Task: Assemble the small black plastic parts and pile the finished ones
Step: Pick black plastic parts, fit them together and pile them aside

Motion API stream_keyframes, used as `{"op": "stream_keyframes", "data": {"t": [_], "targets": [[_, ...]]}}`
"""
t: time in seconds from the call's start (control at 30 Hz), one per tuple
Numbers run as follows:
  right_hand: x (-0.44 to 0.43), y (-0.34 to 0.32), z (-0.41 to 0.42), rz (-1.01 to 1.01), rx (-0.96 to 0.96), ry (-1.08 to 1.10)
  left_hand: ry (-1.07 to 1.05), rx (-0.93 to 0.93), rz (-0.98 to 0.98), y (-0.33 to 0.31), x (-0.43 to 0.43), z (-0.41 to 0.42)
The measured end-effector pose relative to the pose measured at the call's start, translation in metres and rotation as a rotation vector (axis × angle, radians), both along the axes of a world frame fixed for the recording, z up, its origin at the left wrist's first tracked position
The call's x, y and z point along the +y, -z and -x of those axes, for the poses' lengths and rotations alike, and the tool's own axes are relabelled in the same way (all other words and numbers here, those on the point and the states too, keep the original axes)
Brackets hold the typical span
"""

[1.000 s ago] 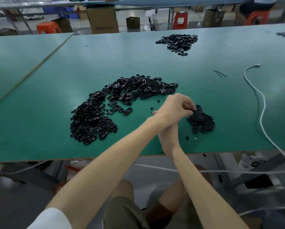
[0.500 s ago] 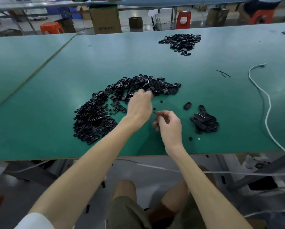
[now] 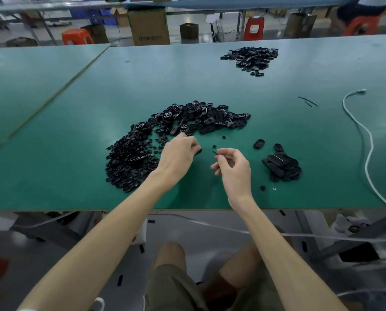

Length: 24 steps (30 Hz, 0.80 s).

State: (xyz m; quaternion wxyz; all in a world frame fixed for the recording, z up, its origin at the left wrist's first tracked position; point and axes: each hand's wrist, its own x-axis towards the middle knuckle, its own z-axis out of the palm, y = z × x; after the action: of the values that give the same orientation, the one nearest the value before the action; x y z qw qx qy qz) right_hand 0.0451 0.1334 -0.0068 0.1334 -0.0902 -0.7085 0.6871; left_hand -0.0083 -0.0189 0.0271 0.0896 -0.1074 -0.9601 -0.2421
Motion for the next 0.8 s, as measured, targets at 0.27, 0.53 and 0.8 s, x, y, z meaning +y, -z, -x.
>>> {"op": "stream_keyframes", "data": {"t": [0.27,0.53,0.8], "targets": [[-0.001,0.001,-0.001,-0.046,0.024,-0.080,0.031,-0.264,-0.545,-0.002,-0.004,-0.009],[-0.003,0.001,-0.001,-0.062,0.014,-0.096,-0.225,-0.032,0.229,-0.008,-0.070,0.011],[-0.002,0.001,-0.001,-0.077,0.006,-0.083,-0.184,0.074,0.365,0.003,-0.075,0.014]]}}
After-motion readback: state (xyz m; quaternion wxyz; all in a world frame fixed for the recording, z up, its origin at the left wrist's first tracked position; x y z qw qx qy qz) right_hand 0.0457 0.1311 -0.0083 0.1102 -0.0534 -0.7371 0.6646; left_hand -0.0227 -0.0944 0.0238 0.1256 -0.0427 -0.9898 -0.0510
